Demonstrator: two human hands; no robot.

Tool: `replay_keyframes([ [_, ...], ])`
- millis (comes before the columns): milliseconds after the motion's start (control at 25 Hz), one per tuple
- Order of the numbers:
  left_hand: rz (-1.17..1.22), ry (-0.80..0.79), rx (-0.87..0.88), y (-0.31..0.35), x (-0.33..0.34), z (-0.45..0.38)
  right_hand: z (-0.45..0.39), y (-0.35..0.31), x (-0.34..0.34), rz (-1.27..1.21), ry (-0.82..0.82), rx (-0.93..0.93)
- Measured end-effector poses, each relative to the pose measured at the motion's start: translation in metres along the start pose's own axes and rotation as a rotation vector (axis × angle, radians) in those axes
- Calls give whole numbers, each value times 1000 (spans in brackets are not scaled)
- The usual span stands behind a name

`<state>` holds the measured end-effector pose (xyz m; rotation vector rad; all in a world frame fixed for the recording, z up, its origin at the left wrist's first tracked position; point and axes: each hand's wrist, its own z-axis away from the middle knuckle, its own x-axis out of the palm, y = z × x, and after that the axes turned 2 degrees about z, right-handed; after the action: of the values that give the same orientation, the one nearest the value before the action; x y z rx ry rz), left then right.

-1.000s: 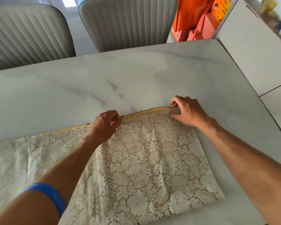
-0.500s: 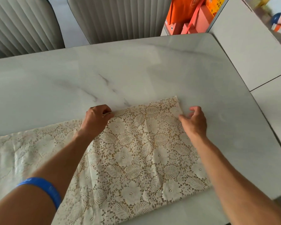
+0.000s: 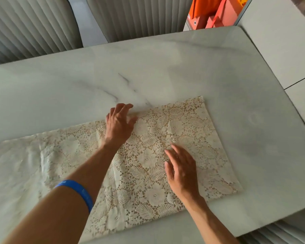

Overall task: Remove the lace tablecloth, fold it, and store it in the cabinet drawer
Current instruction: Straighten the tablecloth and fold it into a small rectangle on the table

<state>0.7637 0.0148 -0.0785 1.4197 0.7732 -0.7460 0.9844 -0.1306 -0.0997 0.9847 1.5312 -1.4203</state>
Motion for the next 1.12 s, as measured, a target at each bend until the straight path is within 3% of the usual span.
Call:
replay_keyframes([
  [80, -1, 44, -17, -5, -20, 39, 15, 0, 6, 117, -72, -68],
  [160, -116, 17, -60, -25, -43, 107, 18, -25, 5, 138, -97, 82],
  [240, -249, -28, -247, -53, -65, 183, 28, -73, 9, 24, -117, 138],
  [320, -297, -127, -416, -88, -88, 244, 68, -113, 21, -77, -177, -61],
  [400, -302, -207, -456, -133, -116, 284, 115, -124, 30, -17, -294, -218],
  [480, -239, -178, -486, -179, -146, 307, 136, -127, 27, 118, -335, -162],
  [640, -54, -302, -224, -237, -189, 337, 149, -179, 19, 253, -395, 150],
  [880, 2, -191, -1, -258, -293, 379, 170, -354, -16, 51, -360, 66],
  [1120, -87, -143, -3, -284, -362, 389, 193, -483, -23, -138, -265, -11],
])
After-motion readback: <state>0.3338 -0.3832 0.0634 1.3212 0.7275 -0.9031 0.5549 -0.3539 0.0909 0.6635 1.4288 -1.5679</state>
